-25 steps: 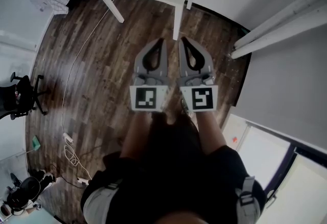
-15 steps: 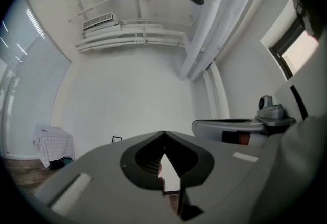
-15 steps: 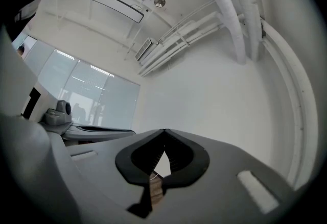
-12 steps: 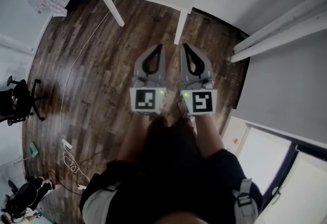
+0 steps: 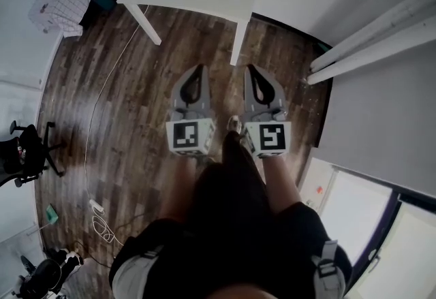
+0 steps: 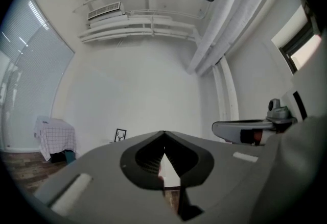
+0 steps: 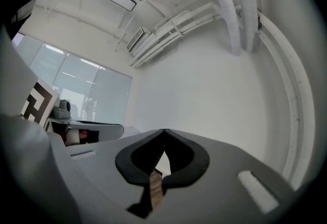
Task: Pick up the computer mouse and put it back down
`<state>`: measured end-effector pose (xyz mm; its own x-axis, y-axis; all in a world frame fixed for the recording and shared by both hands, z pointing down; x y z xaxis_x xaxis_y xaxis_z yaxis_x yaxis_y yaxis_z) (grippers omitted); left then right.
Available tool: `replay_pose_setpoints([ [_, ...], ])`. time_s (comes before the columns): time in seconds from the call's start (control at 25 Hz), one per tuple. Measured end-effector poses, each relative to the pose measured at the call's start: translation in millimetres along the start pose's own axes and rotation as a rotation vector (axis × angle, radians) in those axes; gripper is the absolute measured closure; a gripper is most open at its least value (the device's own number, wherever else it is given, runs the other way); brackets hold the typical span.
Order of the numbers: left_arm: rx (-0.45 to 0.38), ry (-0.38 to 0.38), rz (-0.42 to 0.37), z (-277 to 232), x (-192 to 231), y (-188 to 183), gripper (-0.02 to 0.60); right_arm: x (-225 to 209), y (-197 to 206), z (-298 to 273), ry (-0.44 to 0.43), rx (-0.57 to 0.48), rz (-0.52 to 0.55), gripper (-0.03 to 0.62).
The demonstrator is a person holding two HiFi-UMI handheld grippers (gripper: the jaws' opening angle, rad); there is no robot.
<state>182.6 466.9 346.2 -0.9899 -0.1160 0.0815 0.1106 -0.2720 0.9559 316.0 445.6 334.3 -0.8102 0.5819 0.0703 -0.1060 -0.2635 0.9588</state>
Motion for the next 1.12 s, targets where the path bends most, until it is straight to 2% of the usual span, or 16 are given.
replay_pose_setpoints([
  [0.16, -0.003, -0.005, -0.038, -49.1, 8.3, 18.8, 0.580, -27.2, 22.5, -46.6, -0.032, -0.018, -0.021, 0.580],
  [0.36, -0.006, -0.039, -0.044, -124.5, 32.6, 34.9, 0.580, -54.7, 48.9, -123.9, -0.080, -0.025, -0.018, 0.580],
  [0.68, 0.062, -0.085, -0.098, -203.0, 53.7, 71.5, 0.580, -90.4, 86.5, -201.5, -0.119, 0.022, -0.072, 0.580],
  [0.88, 0.077, -0.083, -0.103, -238.4, 73.0, 84.5, 0.580, -97.5, 104.7, -240.2, -0.122, 0.040, -0.091, 0.580],
  [1.12, 0.074, -0.072, -0.060, -279.2, 119.8, 106.4, 0.580, -88.0, 136.1, -295.4, -0.104, 0.063, -0.084, 0.580],
])
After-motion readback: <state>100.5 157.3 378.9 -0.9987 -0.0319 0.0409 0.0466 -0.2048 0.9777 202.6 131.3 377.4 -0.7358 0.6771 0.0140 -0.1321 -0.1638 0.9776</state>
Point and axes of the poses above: the fingertips, and each gripper's own axes: z backward along the fingers, x to its left, y out of its underside, the point moved 4 cm from there along z, backward along the fingers, and after that the axes turned 12 degrees about -x, right-handed, at the moved point
